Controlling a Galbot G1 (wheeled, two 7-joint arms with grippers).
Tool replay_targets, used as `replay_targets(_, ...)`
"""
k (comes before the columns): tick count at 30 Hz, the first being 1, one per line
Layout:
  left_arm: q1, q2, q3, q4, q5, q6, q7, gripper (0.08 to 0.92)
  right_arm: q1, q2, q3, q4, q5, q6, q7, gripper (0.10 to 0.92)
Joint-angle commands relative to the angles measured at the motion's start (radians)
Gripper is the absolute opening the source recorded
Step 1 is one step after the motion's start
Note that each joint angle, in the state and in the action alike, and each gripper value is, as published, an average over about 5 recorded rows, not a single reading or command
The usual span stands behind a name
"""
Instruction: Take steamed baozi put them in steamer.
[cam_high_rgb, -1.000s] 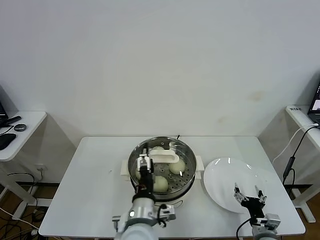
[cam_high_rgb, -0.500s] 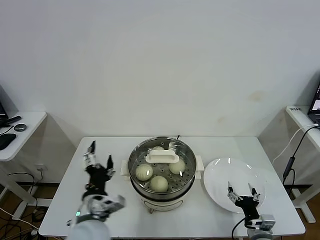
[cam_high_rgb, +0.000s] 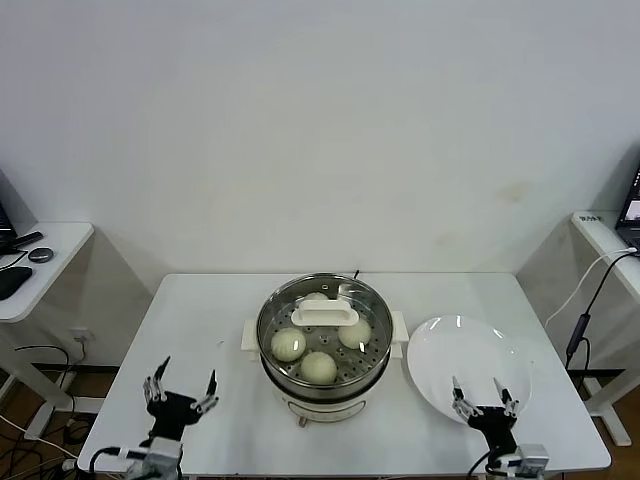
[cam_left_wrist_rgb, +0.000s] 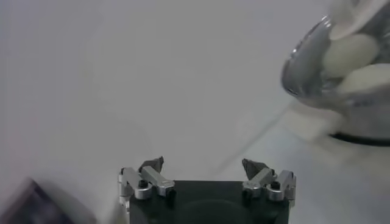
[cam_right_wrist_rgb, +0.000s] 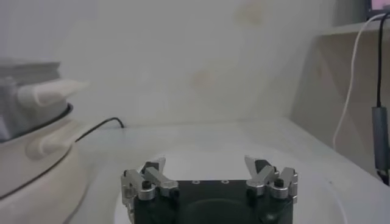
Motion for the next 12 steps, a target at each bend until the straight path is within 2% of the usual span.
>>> replay_targets(1,0.125,-0.019,-0.044,0.031,-0.281,-0.121,0.000,0.823,-0.065,-0.018,0.036,0.070,-0.052,-0.031,-0.029,0.823)
replay_targets(12,0.137,-0.011,-0.051,0.009,-0.298,-0.116,0.009,0.823,-0.072,-0.014,0.039,0.094,-0.074,-0.040,-0.037,0.823)
